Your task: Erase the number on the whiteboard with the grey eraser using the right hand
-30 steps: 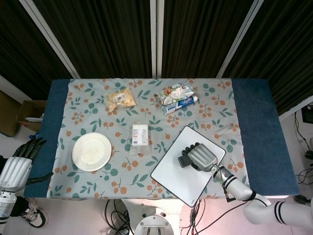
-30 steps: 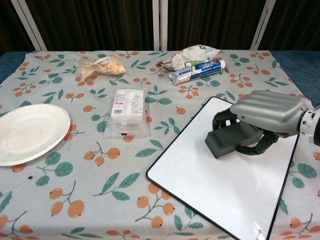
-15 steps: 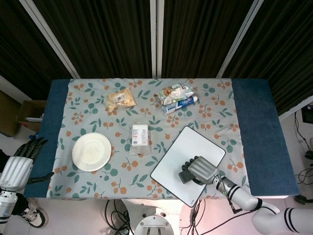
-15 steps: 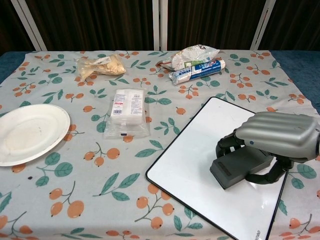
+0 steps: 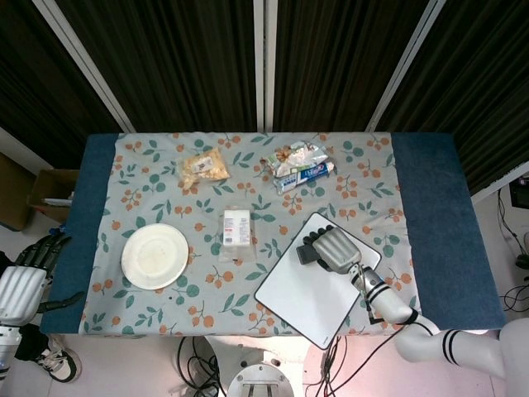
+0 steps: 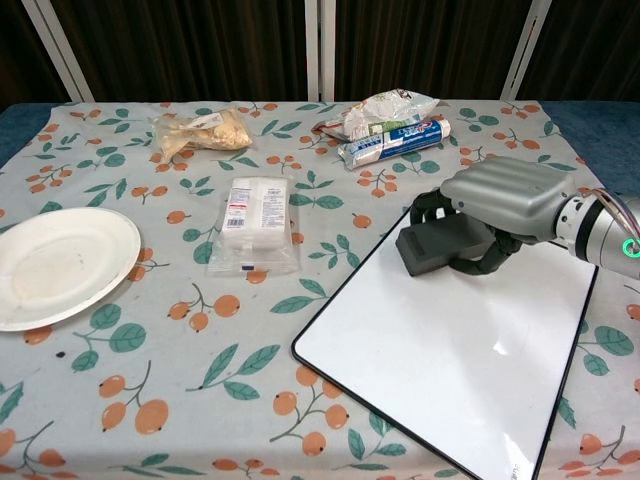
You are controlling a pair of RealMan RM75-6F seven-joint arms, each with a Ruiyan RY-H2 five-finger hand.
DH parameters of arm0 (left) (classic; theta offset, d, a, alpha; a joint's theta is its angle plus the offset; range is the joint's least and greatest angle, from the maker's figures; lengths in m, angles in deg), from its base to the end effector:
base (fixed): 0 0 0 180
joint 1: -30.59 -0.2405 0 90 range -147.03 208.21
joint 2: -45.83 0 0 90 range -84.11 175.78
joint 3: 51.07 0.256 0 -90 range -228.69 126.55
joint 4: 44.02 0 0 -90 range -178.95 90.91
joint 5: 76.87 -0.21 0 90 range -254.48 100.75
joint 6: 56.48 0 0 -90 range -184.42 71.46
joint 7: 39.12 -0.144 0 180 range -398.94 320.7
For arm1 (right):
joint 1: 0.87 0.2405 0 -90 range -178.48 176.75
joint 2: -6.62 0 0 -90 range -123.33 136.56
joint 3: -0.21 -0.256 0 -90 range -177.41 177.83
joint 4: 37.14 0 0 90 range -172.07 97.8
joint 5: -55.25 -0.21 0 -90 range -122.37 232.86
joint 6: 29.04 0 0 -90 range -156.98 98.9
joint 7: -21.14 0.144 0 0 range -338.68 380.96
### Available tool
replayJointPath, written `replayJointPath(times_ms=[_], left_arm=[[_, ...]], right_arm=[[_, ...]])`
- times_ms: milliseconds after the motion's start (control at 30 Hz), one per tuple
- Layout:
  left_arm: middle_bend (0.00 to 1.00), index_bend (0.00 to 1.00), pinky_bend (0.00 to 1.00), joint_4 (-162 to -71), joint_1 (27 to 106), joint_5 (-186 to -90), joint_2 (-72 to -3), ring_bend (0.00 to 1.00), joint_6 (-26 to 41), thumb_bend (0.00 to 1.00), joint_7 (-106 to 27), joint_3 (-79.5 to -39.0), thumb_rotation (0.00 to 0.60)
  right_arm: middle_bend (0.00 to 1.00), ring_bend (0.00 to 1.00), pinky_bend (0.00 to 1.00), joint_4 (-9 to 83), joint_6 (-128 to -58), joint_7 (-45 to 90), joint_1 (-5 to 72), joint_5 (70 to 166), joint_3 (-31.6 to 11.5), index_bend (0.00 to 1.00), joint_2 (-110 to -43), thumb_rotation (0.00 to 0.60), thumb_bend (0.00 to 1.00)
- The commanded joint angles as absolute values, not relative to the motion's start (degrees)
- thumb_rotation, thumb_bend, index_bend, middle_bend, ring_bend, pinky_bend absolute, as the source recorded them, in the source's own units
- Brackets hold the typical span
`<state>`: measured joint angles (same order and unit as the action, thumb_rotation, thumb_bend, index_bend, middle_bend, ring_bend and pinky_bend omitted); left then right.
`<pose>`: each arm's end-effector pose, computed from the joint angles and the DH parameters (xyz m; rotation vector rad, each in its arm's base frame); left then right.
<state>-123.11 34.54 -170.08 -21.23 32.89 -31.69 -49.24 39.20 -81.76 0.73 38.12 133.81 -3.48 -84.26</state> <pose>-0.3384 0.1607 0.1559 -1.5060 -0.8367 -0.9126 -0.1854 -0.3177 -0.0404 2.0898 -0.6890 0.7724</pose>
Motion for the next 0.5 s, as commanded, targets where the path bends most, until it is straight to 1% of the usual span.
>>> replayJointPath(times_ms=[33,200,300,400,500], left_arm=[[0.09,0.1,0.18,-122.8,34.5,-169.9,-21.3,0.08,32.8,0.06,-31.4,-49.3,0.462],[0.09,0.1,0.18,-122.4,34.6,-170.0,-21.6,0.08,32.7,0.06,-31.1,-49.3,0.466],[0.09,0.1,0.18,-122.4,34.7,-170.0,-21.6,0.08,32.6,0.06,-31.1,-49.3,0.463],[0.09,0.1,0.18,-122.8,34.8,-170.4,-21.6,0.08,32.6,0.06,-31.5,-49.3,0.466],[0.09,0.1,0.18,-123.2,34.9,-170.7,-21.7,0.08,32.7,0.06,-31.8,-49.3,0.465]], right_arm=[[0.66,0.61,0.75,35.2,-85.4,3.0,37.6,134.7,-5.2,0.78,-85.8,0.6,0.41],[0.66,0.61,0.75,36.9,-89.5,7.7,35.6,136.7,-5.2,0.78,-81.8,0.6,0.41],[0.66,0.61,0.75,38.8,-90.8,9.8,34.2,136.9,-4.9,0.78,-78.8,0.6,0.41],[0.66,0.61,0.75,39.7,-90.0,10.6,33.0,135.2,-4.5,0.78,-75.9,0.6,0.41],[0.66,0.6,0.75,38.1,-87.7,11.1,32.2,131.9,-4.6,0.78,-74.8,0.6,0.41]])
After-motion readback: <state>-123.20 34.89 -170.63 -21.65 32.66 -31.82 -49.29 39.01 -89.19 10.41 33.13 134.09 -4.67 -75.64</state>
